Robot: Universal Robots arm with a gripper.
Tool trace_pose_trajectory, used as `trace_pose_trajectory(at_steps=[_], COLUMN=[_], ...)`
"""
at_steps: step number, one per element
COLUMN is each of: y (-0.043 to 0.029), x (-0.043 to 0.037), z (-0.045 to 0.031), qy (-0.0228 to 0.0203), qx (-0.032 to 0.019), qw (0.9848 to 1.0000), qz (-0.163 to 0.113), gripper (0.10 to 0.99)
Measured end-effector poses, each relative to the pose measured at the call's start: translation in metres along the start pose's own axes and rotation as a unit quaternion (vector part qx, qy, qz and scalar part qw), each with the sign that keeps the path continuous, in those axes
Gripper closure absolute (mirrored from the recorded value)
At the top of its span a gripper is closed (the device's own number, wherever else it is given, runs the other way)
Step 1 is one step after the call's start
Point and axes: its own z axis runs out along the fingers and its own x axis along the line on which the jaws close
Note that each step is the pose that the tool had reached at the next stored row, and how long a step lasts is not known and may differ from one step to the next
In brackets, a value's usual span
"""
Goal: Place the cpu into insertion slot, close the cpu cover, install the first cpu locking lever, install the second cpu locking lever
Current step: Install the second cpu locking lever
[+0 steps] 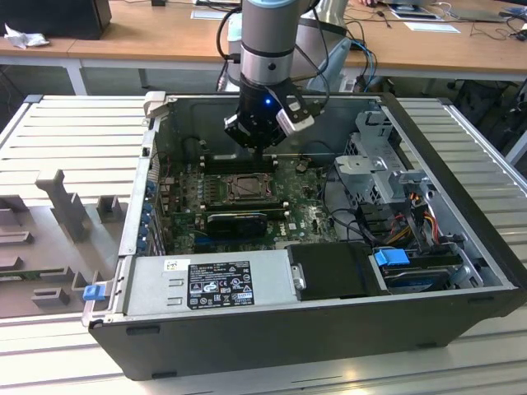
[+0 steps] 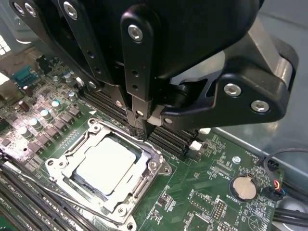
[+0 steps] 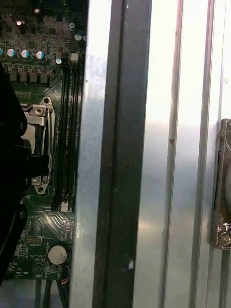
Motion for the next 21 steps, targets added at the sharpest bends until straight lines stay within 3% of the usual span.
trace_pose_trajectory(at_steps=[10, 21], y=[-0.0096, -0.013], x=[0.0006, 0.0008], z=[-0.0006, -0.0009], qy=[0.0, 0.0], qx=[0.0004, 0.0006], qw=[1.0, 1.0], qz=[0.0, 0.0], gripper=[0.98, 0.98])
